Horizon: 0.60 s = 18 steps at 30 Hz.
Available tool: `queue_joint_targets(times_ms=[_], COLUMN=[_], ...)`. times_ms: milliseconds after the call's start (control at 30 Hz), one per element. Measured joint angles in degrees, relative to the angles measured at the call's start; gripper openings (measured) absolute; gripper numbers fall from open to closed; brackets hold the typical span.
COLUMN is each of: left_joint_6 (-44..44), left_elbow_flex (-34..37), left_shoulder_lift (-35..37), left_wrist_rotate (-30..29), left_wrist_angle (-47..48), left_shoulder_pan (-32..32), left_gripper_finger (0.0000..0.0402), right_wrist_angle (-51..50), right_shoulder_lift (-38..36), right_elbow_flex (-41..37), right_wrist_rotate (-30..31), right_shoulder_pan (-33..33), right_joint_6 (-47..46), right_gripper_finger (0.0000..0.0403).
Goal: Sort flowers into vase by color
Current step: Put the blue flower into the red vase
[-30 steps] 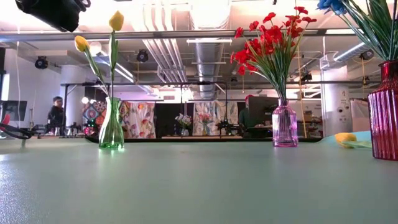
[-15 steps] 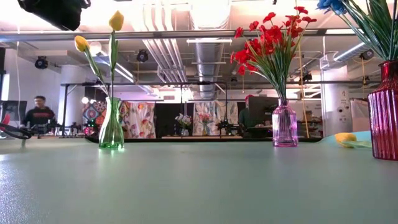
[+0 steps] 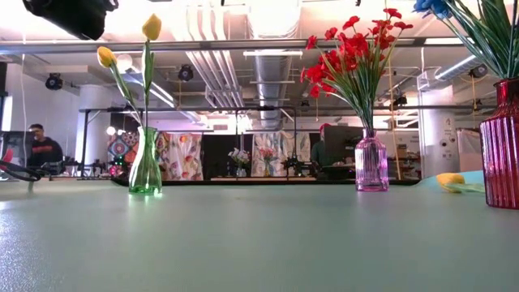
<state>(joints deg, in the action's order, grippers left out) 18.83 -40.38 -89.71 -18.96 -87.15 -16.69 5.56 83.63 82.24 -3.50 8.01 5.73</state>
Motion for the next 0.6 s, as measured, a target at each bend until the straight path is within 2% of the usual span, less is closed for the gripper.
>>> queue_joint_targets(times_ms=[267, 367, 500, 600], left_joint_6=[0.00, -0.02, -0.44, -1.18], left_elbow_flex=[0.00, 0.00, 0.00, 0.00], left_shoulder_lift=[0.00, 0.00, 0.00, 0.07], left_wrist_rotate=[-0.13, -0.44, -1.60, -1.60], left_wrist_angle=[0.23, 0.19, -0.05, -0.05], left_shoulder_pan=[0.09, 0.09, 0.09, 0.09], left_gripper_finger=[0.0000, 0.0000, 0.0001, 0.0018], right_wrist_angle=[2.02, 2.13, 2.10, 2.01], right_shoulder_lift=[1.78, 1.78, 1.69, 1.67], right_elbow_flex=[0.00, 0.00, 0.00, 0.00], right_wrist_rotate=[2.38, 4.31, 4.63, 4.65], right_shoulder_pan=[-0.02, -0.02, -0.02, -0.02], right_joint_6=[1.53, 1.93, 1.49, 1.55], right_gripper_finger=[0.0190, 0.0153, 0.0083, 0.0032])
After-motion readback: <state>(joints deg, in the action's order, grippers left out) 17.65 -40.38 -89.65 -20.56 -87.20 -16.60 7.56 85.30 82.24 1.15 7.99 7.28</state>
